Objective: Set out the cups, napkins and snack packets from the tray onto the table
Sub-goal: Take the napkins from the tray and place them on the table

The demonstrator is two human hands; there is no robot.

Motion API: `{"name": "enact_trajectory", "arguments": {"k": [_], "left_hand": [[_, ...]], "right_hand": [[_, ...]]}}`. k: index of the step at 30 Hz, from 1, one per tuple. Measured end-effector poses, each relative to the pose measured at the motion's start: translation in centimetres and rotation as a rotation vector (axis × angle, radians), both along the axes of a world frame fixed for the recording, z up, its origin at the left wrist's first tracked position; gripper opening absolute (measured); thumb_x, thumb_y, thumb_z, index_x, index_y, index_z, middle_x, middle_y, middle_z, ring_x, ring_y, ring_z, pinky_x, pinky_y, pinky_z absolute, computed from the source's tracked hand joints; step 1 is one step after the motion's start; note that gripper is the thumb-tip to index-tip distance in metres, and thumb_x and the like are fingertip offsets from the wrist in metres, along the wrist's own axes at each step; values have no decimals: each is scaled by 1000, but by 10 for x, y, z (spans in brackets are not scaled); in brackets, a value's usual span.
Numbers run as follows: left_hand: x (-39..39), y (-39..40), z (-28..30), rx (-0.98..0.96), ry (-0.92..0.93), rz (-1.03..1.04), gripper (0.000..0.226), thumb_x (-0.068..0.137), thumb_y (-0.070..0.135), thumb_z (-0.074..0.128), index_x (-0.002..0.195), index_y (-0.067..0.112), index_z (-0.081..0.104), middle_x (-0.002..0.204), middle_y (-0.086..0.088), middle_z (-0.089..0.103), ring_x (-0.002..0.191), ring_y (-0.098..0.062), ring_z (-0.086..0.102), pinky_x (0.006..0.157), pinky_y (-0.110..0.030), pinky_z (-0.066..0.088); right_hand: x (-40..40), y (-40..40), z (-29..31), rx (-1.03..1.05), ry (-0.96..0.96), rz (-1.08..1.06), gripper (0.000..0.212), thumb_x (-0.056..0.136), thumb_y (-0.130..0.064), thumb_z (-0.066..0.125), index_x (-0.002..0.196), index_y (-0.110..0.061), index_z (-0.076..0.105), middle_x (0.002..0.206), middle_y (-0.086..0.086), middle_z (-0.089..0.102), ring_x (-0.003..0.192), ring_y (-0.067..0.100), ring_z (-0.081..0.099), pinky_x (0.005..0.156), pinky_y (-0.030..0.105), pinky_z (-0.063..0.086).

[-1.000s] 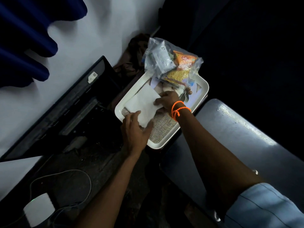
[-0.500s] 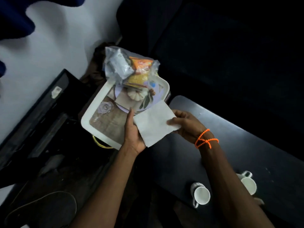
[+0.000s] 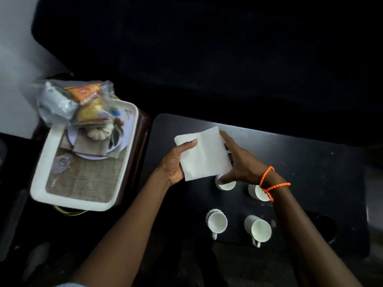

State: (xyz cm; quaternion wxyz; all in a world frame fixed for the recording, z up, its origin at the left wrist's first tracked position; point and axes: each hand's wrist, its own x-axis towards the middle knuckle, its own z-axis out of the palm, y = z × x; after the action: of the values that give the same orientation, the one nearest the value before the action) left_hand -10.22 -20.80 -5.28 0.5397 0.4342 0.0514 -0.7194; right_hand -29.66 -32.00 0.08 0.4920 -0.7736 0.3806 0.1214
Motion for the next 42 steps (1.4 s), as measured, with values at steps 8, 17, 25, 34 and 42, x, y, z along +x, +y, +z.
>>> {"name": "enact_trajectory", "arguments": {"k": [8, 17, 25, 34, 42], "left_hand": [[-66, -50, 7, -44, 44, -212, 50, 96, 26, 69, 142, 8, 62, 143, -20, 64, 132, -40, 63, 102, -59, 54], [-149, -87, 11, -49, 52, -381, 47, 99, 23, 65, 143, 7, 61, 142, -20, 65, 131, -39, 63, 103, -58, 54], [-206, -92, 8, -79, 0, -474, 51, 94, 9, 68, 143, 4, 58, 143, -21, 64, 130, -40, 64, 99, -56, 57], [-279, -80, 9, -123, -42, -630, 62, 88, -14, 66, 146, -4, 50, 147, -30, 57, 136, -50, 55, 110, -63, 49], [-347, -47, 4, -13, -164, -737, 64, 79, -19, 73, 137, 7, 57, 131, -18, 72, 120, -36, 70, 91, -49, 63]], "right_hand": [[-90, -19, -1, -173, -4, -133, 126, 68, -23, 89, 158, -34, 1, 126, -3, 52, 100, 17, 59, 86, 35, 59], [-178, -10, -11, -202, 2, -319, 144, 64, -9, 87, 153, -41, -22, 140, 2, 46, 101, 21, 59, 82, 28, 55], [-243, 9, -9, -9, -159, -596, 128, 69, -27, 83, 159, -32, -8, 144, 1, 50, 119, 15, 61, 97, 34, 55], [-297, 40, -28, 370, -431, -1229, 49, 89, -14, 75, 134, -6, 56, 117, 10, 75, 101, 23, 75, 79, 35, 62], [-356, 66, -40, 146, -186, -1435, 27, 83, 3, 74, 109, 0, 71, 102, 18, 77, 88, 30, 73, 83, 47, 59]]}}
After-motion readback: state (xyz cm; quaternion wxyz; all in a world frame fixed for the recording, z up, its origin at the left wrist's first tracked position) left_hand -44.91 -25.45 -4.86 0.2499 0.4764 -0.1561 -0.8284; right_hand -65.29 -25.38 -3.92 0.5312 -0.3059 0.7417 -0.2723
